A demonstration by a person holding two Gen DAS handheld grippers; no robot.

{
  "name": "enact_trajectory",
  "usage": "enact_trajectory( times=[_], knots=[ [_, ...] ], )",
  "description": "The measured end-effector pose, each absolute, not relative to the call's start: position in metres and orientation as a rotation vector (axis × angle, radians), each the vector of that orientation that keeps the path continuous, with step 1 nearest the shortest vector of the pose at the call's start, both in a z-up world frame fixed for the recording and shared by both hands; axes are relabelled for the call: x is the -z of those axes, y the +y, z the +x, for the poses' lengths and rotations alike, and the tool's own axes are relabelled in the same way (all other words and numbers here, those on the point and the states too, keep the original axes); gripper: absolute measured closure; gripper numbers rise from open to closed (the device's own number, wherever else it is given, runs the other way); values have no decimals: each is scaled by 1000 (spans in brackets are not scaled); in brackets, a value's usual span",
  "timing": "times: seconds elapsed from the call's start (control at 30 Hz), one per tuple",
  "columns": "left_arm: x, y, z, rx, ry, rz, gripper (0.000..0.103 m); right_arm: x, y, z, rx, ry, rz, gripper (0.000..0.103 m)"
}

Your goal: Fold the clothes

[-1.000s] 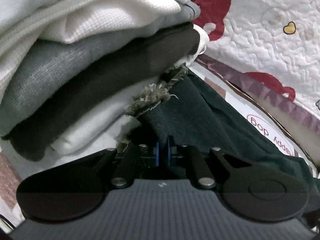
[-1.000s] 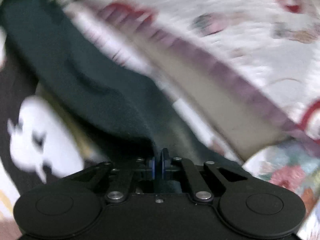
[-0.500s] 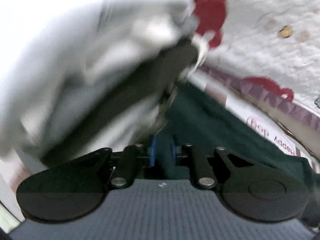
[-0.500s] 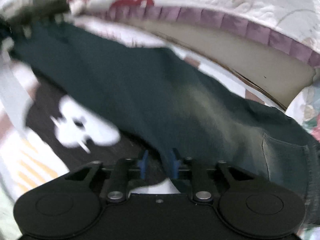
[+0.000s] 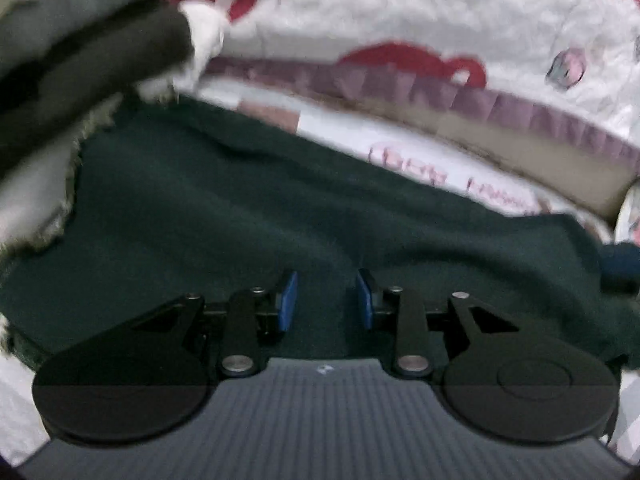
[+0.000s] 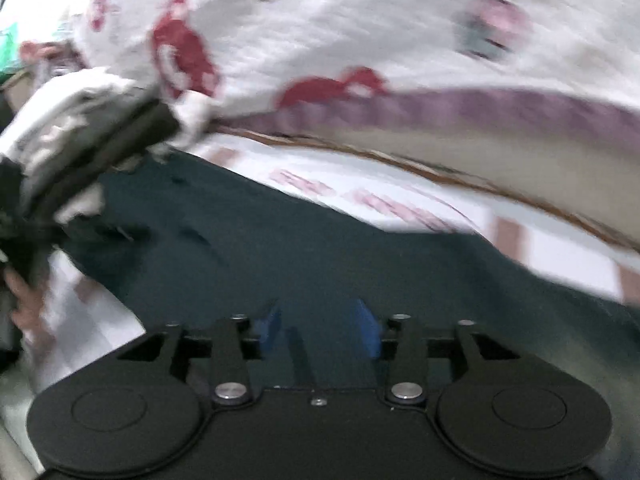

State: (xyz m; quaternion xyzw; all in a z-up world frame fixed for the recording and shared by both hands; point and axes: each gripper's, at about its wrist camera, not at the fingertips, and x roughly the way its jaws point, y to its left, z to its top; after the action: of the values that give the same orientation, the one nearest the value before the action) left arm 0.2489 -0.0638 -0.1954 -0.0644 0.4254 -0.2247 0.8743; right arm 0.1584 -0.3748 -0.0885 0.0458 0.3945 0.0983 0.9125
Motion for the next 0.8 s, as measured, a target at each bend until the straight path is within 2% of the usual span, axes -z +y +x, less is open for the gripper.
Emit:
enact_trajectory(
  times=[0.03, 0.1, 0.27, 0.63, 0.7, 0.8],
  knots=[
    [196, -64, 249, 471, 897, -134, 72, 86, -365, 167, -234, 810, 93, 44],
    [197, -63, 250, 476, 907, -136, 71, 86, -348, 191, -273, 843, 105, 43],
    [200, -51, 255, 476, 936, -207, 71, 131, -325, 249, -229, 1100, 110, 44],
    [195, -49, 256, 348, 892, -57, 70, 143, -335, 248, -97, 1032, 264, 45],
    [194, -48, 255, 318, 882, -16, 62, 143, -341, 237, -107, 1048, 206, 45],
    [184, -40, 260, 324, 874, -41, 59, 142, -352, 211, -147, 1038, 86, 44]
  ],
)
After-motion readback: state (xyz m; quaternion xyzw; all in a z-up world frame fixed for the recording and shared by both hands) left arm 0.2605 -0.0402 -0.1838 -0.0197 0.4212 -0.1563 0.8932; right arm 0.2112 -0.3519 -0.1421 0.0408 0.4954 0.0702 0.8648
